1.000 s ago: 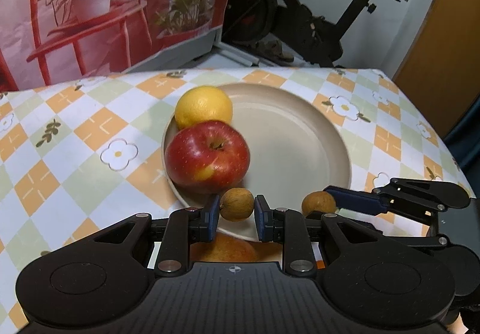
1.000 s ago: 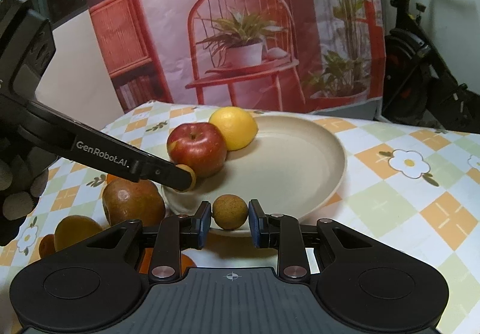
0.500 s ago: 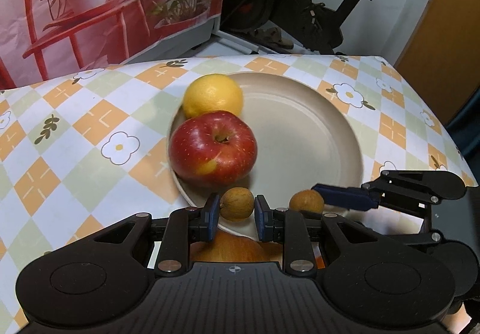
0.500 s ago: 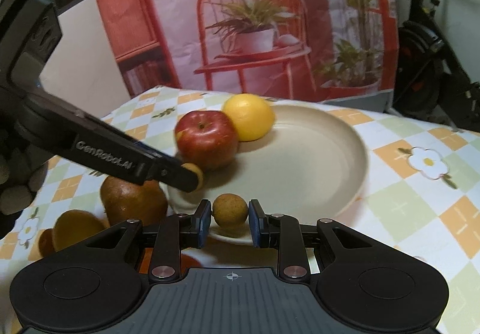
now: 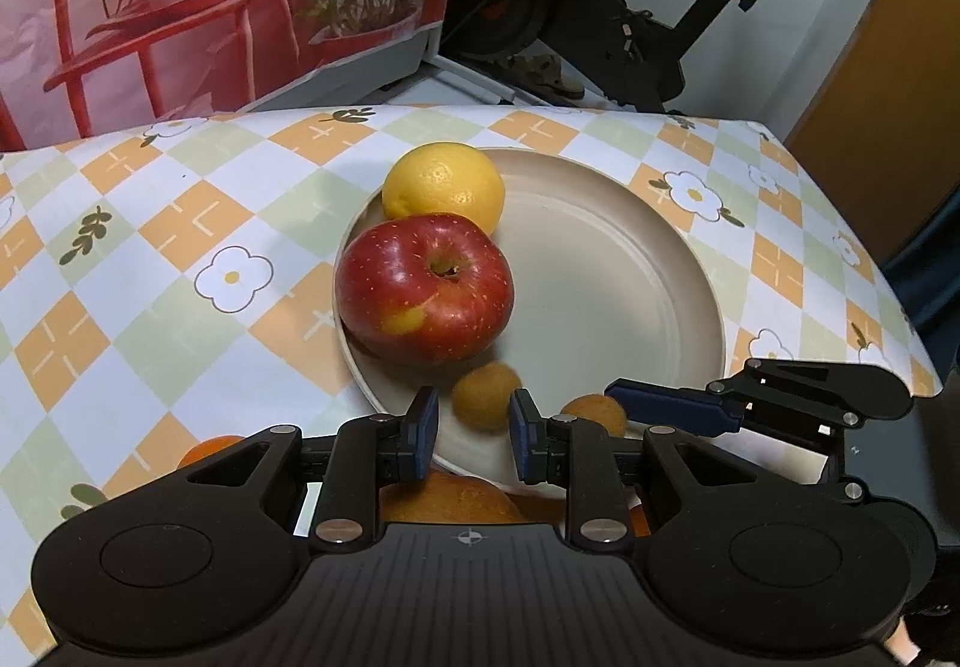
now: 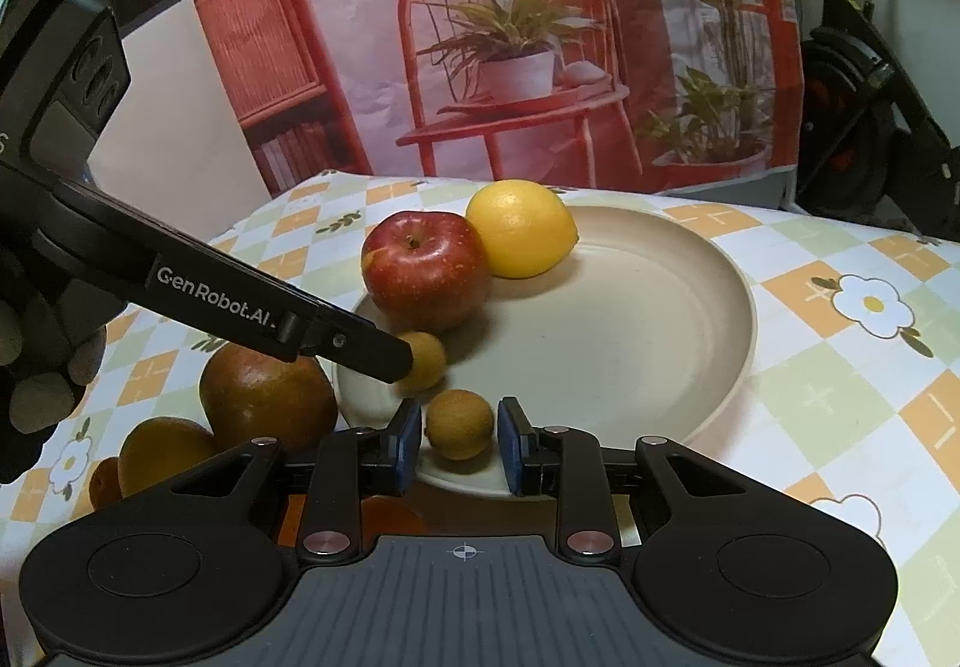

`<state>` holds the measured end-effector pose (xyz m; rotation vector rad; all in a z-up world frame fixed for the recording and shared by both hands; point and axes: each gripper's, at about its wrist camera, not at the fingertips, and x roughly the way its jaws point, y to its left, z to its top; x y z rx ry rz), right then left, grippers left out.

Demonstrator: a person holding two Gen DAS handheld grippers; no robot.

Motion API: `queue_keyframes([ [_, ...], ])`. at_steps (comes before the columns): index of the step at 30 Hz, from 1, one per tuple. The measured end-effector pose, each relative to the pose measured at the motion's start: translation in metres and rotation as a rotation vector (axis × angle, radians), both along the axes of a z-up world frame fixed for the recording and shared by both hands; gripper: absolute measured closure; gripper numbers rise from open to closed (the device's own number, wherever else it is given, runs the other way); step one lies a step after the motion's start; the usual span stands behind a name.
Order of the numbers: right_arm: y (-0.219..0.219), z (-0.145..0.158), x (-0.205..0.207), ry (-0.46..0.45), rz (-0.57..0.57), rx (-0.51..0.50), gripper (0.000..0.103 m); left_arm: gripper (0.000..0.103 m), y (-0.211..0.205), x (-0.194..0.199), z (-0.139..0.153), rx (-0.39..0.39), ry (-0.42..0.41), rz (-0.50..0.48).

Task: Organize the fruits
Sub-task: 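Lower both small fruits onto the plate and open both grippers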

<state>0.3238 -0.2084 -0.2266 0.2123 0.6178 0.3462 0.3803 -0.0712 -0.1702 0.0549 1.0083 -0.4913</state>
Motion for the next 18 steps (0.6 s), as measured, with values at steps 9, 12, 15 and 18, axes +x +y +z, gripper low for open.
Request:
queue_keyframes([
  [9,-0.015,0.007,-0.025,-0.030,-0.112,0.055,0.069,0.073,0.013,-0.019,0.019,-0.041,-0.067,0.057],
  [12,-0.022,0.010,-0.042,-0.049,-0.165,0.081,0.069,0.073,0.022,-0.031,0.029,-0.059,-0.106,0.092],
  [15,-0.025,0.009,-0.056,-0.060,-0.184,0.077,0.069,0.073,0.032,-0.045,0.038,-0.061,-0.152,0.126],
  [18,-0.024,0.006,-0.070,-0.065,-0.205,0.075,0.069,0.073,0.045,-0.059,0.045,-0.064,-0.188,0.171],
])
